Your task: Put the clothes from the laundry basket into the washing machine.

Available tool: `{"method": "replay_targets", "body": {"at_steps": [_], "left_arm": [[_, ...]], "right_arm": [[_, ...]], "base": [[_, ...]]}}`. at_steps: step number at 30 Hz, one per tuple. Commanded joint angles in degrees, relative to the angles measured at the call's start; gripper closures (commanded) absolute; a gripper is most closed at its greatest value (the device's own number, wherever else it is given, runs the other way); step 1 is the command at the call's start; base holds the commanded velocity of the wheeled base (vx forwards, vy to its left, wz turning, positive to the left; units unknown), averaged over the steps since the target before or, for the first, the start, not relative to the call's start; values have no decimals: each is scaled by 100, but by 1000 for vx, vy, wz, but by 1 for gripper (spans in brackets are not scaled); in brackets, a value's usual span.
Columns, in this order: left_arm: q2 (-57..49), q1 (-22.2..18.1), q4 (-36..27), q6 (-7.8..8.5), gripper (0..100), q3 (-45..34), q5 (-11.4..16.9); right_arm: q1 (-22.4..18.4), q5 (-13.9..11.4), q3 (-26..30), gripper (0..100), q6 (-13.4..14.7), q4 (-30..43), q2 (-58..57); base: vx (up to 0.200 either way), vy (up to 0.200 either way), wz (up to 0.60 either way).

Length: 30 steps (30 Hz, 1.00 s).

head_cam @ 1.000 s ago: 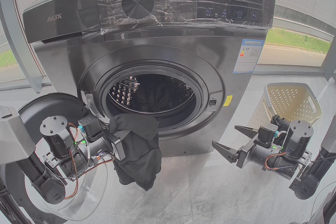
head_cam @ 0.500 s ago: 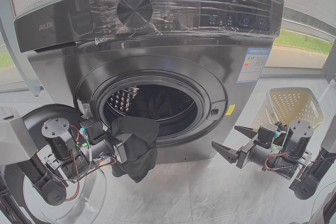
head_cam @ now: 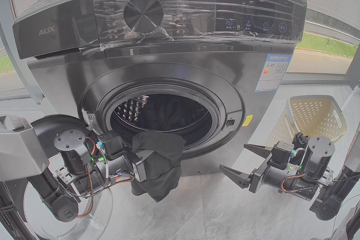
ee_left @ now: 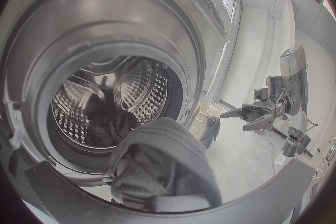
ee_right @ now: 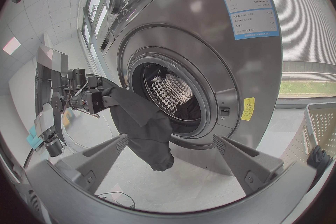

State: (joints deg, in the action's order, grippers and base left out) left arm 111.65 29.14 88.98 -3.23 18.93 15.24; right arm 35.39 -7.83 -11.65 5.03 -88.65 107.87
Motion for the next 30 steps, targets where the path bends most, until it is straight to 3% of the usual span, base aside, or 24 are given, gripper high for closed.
{"method": "replay_targets", "body": {"at_steps": [1, 5, 9, 12, 17, 22, 24, 26, 30], "left_arm": [[849, 31, 23, -55, 100, 339, 155], [1359, -40, 23, -116, 100, 1042, 93], [1737, -66, 23, -582, 100, 1992, -232], [1851, -13, 5, -793, 100, 2484, -241], [2466, 4, -56, -793, 100, 3301, -329], [2598, -22, -671, -811, 100, 3688, -346], [2695, -31, -979, -811, 100, 4136, -566], [2827, -31, -1331, -802, 100, 4699, -1014], [3108, -92, -1629, -767, 100, 5296, -1207]], "right_arm": [[65, 0, 14, 0, -11, -3, -47], [117, 0, 49, 0, -11, -3, -38], [126, 0, 58, 0, -11, -3, -118], [135, 9, 58, 0, -11, -3, -179], [144, 0, 67, 0, -11, -3, -179], [232, 9, 67, 0, -11, -3, -214], [240, 9, 58, 0, -11, -3, -267], [240, 9, 67, 0, -2, -3, -267], [240, 9, 67, 0, -2, -3, -249]], "base": [[0, 0, 0], [0, 0, 0], [0, 0, 0], [0, 0, 0], [0, 0, 0], [0, 0, 0], [0, 0, 0], [0, 0, 0], [0, 0, 0]]}}
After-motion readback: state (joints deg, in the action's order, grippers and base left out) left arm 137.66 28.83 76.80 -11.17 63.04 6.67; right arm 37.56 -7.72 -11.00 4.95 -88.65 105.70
